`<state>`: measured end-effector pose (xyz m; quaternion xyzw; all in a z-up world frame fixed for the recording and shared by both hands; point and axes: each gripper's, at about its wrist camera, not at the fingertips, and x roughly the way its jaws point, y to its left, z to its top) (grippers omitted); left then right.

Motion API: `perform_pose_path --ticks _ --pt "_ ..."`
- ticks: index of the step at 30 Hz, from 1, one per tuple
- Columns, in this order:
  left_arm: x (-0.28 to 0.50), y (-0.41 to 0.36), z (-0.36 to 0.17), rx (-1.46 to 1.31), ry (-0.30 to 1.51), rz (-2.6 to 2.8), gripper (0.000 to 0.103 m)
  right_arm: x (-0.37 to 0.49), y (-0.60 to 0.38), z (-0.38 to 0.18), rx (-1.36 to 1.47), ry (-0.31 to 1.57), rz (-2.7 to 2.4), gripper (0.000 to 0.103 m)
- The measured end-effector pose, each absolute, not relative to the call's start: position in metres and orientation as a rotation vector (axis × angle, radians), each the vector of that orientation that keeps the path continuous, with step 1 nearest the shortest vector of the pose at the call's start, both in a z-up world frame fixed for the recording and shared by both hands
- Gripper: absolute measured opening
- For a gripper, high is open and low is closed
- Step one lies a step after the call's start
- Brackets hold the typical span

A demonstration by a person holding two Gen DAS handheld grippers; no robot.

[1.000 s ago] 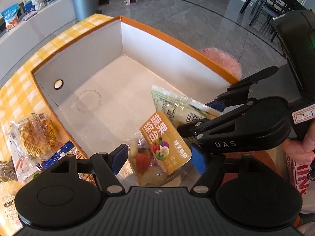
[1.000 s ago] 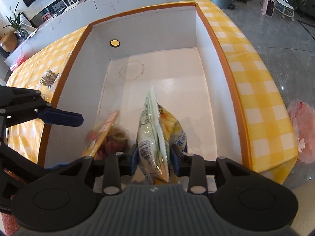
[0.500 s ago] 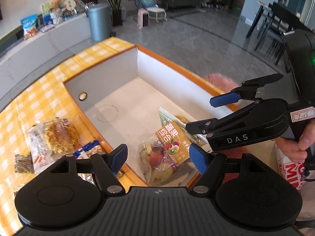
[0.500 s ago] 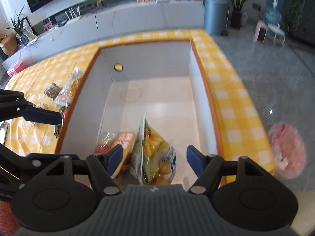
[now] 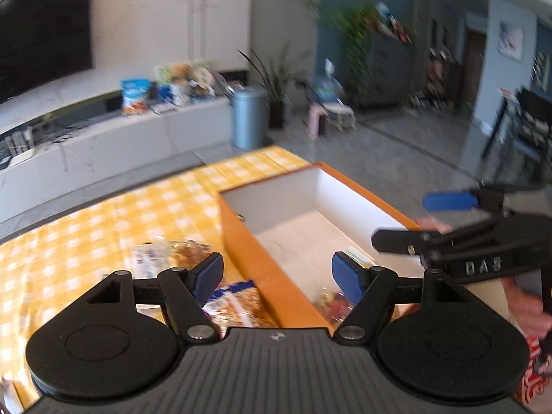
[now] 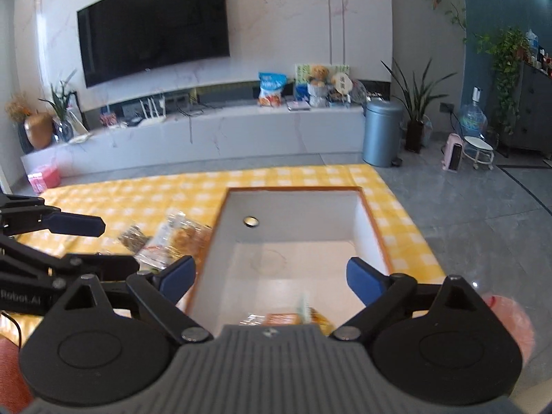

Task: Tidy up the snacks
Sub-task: 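Open both tools to release the bags into the box and withdraw, then grasp the blue-labelled cracker bag with the right tool while the left tool grasps the MILENI puff bag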

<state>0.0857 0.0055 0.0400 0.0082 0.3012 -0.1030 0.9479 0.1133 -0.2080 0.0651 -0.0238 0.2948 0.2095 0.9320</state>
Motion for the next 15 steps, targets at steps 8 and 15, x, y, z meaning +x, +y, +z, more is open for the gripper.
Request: perform_pose_path --ticks 8,15 --pt "0.064 0.055 0.030 -0.118 0.518 -0.090 0.088 0.090 -0.162 0.053 -0.041 0.569 0.441 0.095" --pt "0.050 0.082 0.009 -0.149 0.535 0.005 0.088 0.072 -0.119 0.035 -0.114 0.540 0.476 0.094"
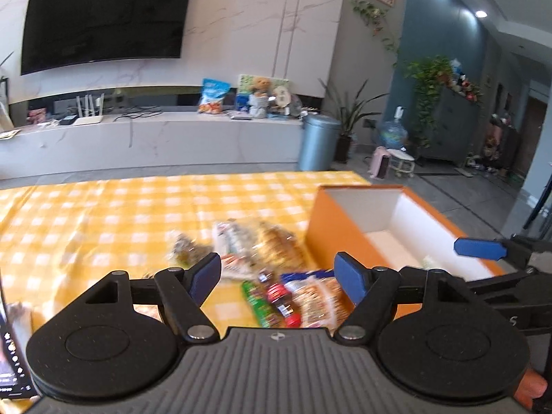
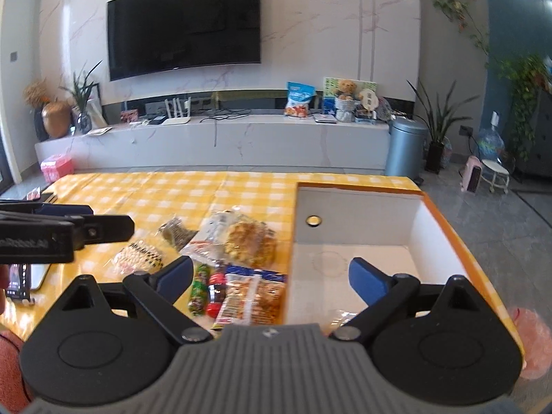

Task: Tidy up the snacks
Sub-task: 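Grasp the blue-labelled cracker bag with the right tool while the left tool grasps the MILENI puff bag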

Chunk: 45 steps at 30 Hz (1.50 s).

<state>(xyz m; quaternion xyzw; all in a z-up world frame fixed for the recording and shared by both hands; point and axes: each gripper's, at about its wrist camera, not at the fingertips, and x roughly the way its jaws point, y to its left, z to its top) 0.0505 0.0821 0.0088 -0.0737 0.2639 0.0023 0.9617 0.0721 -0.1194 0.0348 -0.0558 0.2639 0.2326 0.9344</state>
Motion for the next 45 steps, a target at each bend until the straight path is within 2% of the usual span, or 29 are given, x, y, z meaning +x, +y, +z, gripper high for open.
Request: perform_pose_path --ticks 5,15,22,32,37,41,45 --pt "0.042 0.096 -0.009 -0.140 0.577 0.023 0.088 0.070 -0.095 0.023 -0.155 0.563 0.499 0.090" --pt "0.037 0.122 -0.037 -0.194 0.662 0.041 0.087 0.075 -0.059 0.002 -0.298 0.594 0.523 0.061" --pt "0.046 0.131 -0.049 -0.224 0.711 0.045 0.085 0.089 -0.032 -0.016 -0.337 0.636 0.521 0.052" --pt "0.069 0.133 -0.067 -0.133 0.754 0.094 0.086 0.119 -0.002 -0.055 -0.421 0.756 0.372 0.051" --pt "0.084 0.144 -0.075 -0.032 0.741 0.183 0.094 0.127 0.001 -0.068 -0.383 0.790 0.294 0.053" --pt "0.094 0.163 -0.086 -0.068 0.763 0.217 0.096 0.127 0.000 -0.079 -0.335 0.816 0.254 0.053" --pt "0.098 0.175 -0.094 -0.111 0.755 0.240 0.103 0.128 0.000 -0.081 -0.294 0.795 0.226 0.054"
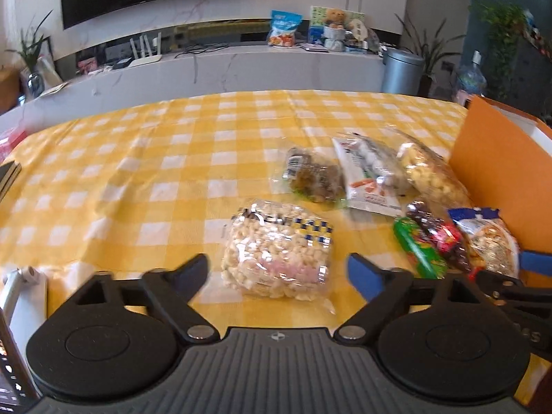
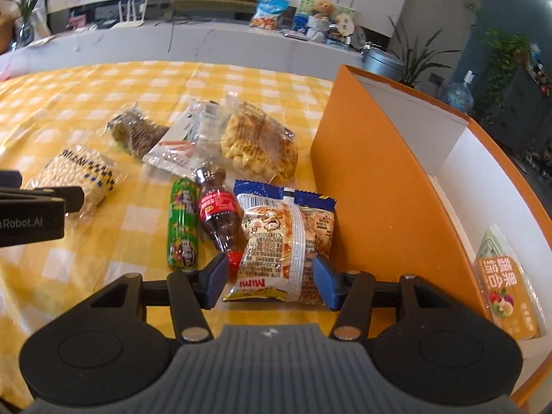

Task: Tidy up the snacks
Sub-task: 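Grasp the blue-labelled cracker bag with the right tool while the left tool grasps the MILENI puff bag, then lift both bags and carry them over the box with both tools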

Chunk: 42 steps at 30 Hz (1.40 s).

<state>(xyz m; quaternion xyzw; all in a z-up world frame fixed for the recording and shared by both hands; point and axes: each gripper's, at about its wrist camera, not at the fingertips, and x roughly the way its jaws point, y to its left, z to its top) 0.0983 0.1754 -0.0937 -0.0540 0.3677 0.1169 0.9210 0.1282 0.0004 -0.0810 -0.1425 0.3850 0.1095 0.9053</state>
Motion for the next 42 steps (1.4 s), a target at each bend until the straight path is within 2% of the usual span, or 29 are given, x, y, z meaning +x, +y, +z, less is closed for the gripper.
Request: perform_pose_path --ticks 6,17,30,32,36,40,42 --pt "0.105 0.183 -0.097 -0.123 0.726 0.230 0.103 0.130 0.004 -0.085 -0.294 0.783 0.241 0.059" --pt "0.122 0.177 -0.116 0.020 0.794 0.210 0.103 0.127 0.001 -0.092 -0.267 0.767 0.229 0.059" --pt "0.124 0.188 -0.114 -0.067 0.822 0.217 0.103 0.137 0.008 -0.092 -0.275 0.741 0.202 0.062" --pt "0.123 0.188 -0.113 -0.068 0.822 0.211 0.103 0.137 0.004 -0.092 -0.252 0.742 0.214 0.059" --pt "0.125 0.190 -0.112 -0.081 0.831 0.202 0.103 0.139 -0.011 -0.087 -0.149 0.748 0.214 0.038" --pt "0.125 0.190 -0.109 -0.086 0.837 0.190 0.103 0.136 -0.014 -0.088 -0.163 0.746 0.256 0.028" --pt "0.125 0.187 -0.108 -0.076 0.839 0.190 0.098 0.136 -0.018 -0.087 -0.155 0.748 0.268 0.026"
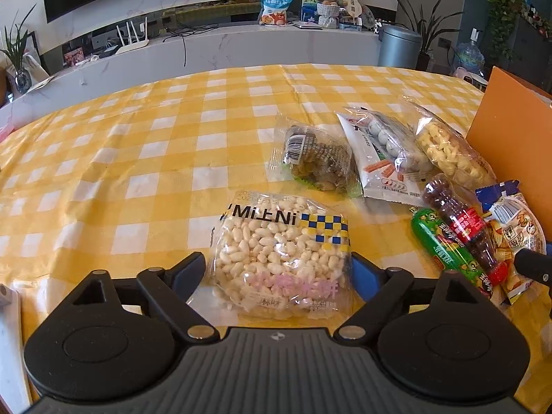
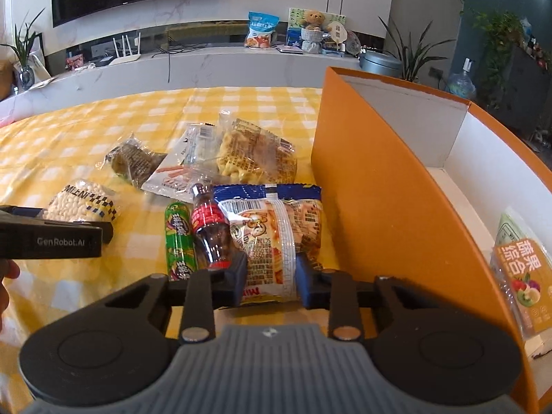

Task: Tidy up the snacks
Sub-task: 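Lift both bags and carry them over the box with both tools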

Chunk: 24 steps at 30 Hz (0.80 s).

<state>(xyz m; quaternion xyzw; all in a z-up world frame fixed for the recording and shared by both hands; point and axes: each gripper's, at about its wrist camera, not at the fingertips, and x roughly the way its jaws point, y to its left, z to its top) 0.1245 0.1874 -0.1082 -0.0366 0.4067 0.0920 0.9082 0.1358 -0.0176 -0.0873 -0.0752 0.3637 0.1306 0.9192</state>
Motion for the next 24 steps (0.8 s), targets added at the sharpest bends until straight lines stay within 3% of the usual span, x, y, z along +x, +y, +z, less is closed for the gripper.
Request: perform_pose_path --ticks 11,24 --pt "0.100 0.168 -0.095 -0.064 0.791 0.241 0.093 0.113 -0.020 -0.068 -0.160 0.677 0.356 0.023" --pt "0.078 0.125 -0.034 -0.042 0.658 0.203 0.093 0.096 -0.045 -0.019 -0.060 0.556 0.451 0.022"
